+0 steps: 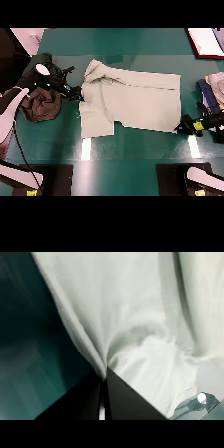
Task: Fold the shirts.
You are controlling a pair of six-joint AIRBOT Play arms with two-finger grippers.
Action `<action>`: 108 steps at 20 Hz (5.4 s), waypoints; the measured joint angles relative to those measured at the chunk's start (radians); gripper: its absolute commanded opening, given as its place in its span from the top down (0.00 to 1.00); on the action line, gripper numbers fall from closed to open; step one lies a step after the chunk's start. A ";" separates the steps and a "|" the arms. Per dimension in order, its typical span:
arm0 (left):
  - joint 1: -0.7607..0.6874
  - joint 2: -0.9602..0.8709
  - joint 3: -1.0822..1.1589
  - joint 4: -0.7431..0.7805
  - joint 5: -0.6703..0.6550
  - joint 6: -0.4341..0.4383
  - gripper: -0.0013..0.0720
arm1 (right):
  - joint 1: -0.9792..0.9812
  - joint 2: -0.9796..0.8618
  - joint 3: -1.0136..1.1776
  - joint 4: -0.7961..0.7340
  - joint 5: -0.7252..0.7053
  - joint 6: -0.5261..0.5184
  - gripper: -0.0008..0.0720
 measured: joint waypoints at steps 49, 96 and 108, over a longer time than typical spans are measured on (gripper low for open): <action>0.037 -0.128 0.548 0.122 0.221 -0.033 0.95 | 0.248 -0.468 1.161 -0.206 0.015 0.233 0.97; 0.152 0.732 -0.885 0.137 0.208 -0.256 0.66 | 0.288 0.124 0.340 -0.032 0.046 0.084 0.40; 0.151 0.729 -0.825 0.113 0.215 -0.196 0.94 | 0.056 0.125 0.030 -0.068 0.114 0.055 0.40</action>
